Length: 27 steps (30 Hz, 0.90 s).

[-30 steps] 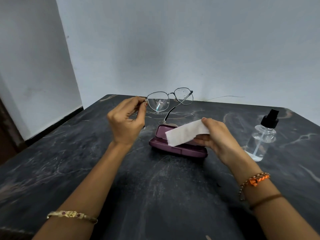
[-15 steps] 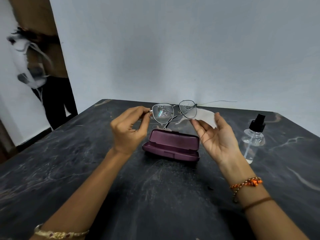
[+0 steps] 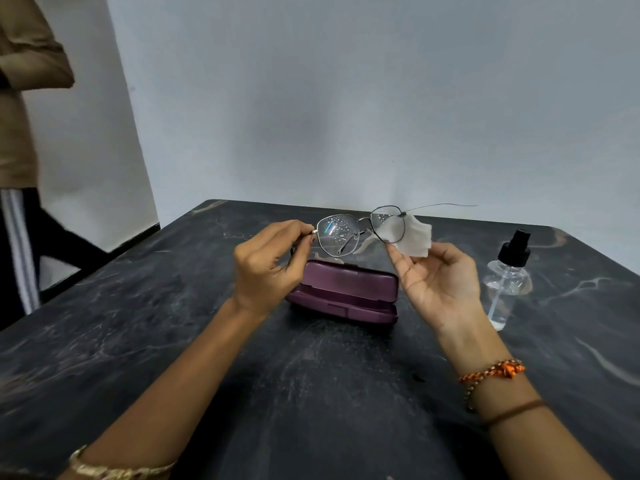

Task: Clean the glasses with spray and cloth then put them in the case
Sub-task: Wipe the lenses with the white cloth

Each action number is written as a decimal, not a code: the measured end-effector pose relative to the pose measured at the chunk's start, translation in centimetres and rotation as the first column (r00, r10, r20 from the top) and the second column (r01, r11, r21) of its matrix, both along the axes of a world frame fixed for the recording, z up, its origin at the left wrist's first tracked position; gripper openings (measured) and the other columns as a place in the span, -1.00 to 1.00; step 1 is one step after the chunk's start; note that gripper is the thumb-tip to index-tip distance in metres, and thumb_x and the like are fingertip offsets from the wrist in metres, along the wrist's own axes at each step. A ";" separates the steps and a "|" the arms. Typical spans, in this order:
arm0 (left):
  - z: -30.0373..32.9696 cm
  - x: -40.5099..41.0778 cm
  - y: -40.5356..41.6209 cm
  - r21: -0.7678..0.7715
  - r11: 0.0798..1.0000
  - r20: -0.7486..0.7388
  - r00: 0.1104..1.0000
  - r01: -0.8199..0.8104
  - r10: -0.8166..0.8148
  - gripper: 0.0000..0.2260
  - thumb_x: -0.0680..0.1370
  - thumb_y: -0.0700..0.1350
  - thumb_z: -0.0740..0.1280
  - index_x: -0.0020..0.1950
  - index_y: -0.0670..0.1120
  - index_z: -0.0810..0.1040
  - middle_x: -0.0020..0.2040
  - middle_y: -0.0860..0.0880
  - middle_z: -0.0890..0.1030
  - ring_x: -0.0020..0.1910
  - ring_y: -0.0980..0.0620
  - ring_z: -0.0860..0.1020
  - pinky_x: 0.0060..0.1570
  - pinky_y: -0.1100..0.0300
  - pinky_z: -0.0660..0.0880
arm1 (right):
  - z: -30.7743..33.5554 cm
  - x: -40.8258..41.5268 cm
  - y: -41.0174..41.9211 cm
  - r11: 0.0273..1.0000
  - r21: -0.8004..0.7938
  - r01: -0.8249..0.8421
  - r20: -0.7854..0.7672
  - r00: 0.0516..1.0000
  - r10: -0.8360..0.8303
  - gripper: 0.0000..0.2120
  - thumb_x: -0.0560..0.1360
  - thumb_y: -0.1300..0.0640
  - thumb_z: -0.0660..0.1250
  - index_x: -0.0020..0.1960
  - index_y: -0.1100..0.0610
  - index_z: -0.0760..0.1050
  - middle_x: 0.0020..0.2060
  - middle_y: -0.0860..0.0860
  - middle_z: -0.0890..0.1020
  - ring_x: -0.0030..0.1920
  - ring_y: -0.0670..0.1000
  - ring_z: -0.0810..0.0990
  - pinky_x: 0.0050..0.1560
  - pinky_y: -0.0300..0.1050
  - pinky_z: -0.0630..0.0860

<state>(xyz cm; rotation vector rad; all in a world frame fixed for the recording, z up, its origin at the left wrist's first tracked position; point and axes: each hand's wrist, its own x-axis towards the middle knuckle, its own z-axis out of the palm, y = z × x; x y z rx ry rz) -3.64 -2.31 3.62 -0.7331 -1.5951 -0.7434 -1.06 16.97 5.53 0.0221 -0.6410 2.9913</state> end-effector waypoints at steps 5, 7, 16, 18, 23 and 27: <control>-0.1 0.1 0.1 -0.067 0.998 -0.027 1.000 0.000 -0.001 -0.97 0.37 -0.42 0.40 -0.24 -0.34 0.63 -0.30 -0.17 0.66 -0.32 0.01 0.61 -0.22 0.31 0.54 | -0.1 -0.1 -0.2 0.993 0.103 0.054 0.069 0.996 -0.062 -0.89 0.48 0.34 0.22 -0.18 0.29 0.50 -0.42 0.12 0.68 -0.36 0.04 0.69 -0.16 -0.09 0.60; -0.2 0.1 0.1 -0.090 0.996 -0.042 0.999 0.005 -0.009 -0.96 0.39 -0.39 0.38 -0.25 -0.35 0.63 -0.30 -0.17 0.66 -0.28 0.03 0.60 -0.20 0.30 0.54 | -0.3 -0.1 -0.2 0.989 0.120 0.082 0.065 0.994 -0.090 -0.91 0.46 0.37 0.24 -0.18 0.27 0.51 -0.40 0.11 0.69 -0.37 0.01 0.68 -0.17 -0.10 0.60; -0.2 0.3 0.8 -0.169 0.985 -0.104 0.994 0.022 -0.040 -0.97 0.36 -0.42 0.39 -0.24 -0.38 0.62 -0.28 -0.19 0.66 -0.19 0.03 0.56 -0.04 0.38 0.50 | -0.1 0.2 0.0 0.990 0.052 0.128 0.104 0.986 -0.133 -0.96 0.47 0.35 0.24 -0.12 0.25 0.43 -0.16 0.16 0.58 -0.20 0.07 0.61 -0.34 -0.12 0.63; -0.2 0.4 0.9 -0.181 0.983 -0.106 0.993 0.030 -0.050 -0.97 0.37 -0.42 0.38 -0.24 -0.38 0.62 -0.27 -0.20 0.66 -0.18 0.03 0.56 -0.04 0.37 0.50 | 0.0 0.4 -0.1 0.989 0.072 0.129 0.111 0.984 -0.136 -0.98 0.47 0.30 0.28 -0.14 0.25 0.45 -0.22 0.15 0.60 -0.22 0.06 0.60 -0.45 -0.20 0.59; -0.2 0.4 0.8 -0.216 0.976 -0.120 0.992 0.014 -0.041 -0.94 0.39 -0.39 0.37 -0.24 -0.38 0.63 -0.26 -0.20 0.66 -0.17 0.04 0.56 -0.02 0.37 0.49 | -0.2 0.3 0.1 0.988 0.121 0.096 0.109 0.988 -0.109 -0.91 0.47 0.25 0.29 -0.19 0.25 0.46 -0.49 0.10 0.66 -0.47 0.00 0.66 -0.47 -0.20 0.59; -0.3 0.3 0.8 -0.216 0.976 -0.115 0.993 0.011 -0.037 -0.93 0.40 -0.37 0.37 -0.24 -0.37 0.63 -0.26 -0.19 0.67 -0.17 0.04 0.56 -0.01 0.38 0.48 | -0.2 0.2 0.6 0.988 0.140 0.057 0.070 0.995 -0.068 -0.92 0.49 0.33 0.24 -0.17 0.27 0.47 -0.44 0.11 0.67 -0.36 0.01 0.67 -0.16 -0.09 0.59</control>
